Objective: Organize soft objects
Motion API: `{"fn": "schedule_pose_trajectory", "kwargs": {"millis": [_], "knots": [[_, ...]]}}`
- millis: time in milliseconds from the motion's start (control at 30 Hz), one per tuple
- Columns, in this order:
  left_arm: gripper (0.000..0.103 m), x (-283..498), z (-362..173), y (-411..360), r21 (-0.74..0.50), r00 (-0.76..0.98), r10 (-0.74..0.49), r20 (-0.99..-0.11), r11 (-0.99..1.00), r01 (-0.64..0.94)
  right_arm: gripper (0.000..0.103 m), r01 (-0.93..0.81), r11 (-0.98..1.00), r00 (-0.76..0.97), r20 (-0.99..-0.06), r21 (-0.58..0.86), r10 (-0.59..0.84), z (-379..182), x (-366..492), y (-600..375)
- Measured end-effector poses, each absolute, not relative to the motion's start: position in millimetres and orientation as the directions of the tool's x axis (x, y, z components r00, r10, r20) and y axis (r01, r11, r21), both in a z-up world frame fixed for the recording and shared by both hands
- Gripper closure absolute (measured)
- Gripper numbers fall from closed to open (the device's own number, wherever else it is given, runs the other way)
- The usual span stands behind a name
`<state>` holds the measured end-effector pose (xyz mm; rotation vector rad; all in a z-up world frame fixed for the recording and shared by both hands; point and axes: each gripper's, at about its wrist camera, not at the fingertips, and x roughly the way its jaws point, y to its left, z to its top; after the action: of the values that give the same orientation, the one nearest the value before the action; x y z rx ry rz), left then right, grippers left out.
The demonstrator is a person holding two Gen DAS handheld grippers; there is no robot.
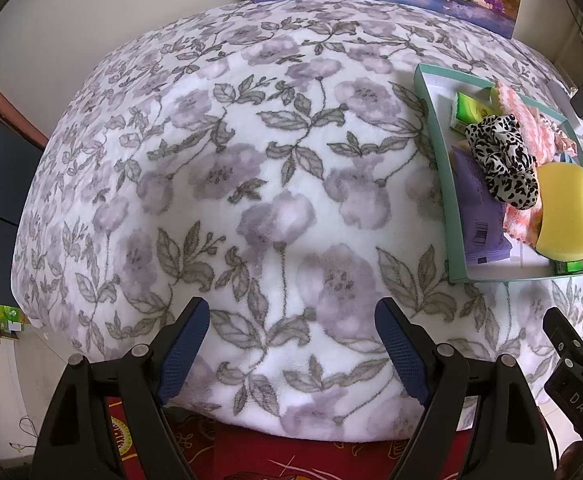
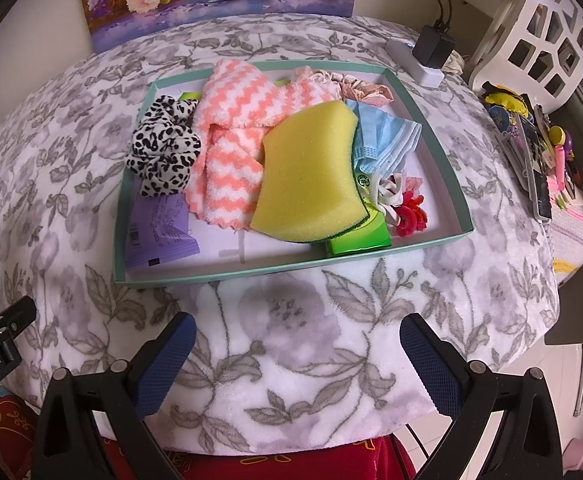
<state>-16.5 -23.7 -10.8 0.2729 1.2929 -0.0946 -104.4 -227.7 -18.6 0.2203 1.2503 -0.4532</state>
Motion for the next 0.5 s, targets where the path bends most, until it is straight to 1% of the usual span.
{"fn": "schedule_pose_trajectory", "kwargs": {"millis": [500], "knots": [[0.018, -16.5, -9.8, -24.5, 0.154, 0.285, 0.086, -0.955, 0.962, 0.226, 0.0, 0.439, 0.894, 0.242, -0.945, -0.093, -0.218, -18.1, -103.4, -225.4]]}}
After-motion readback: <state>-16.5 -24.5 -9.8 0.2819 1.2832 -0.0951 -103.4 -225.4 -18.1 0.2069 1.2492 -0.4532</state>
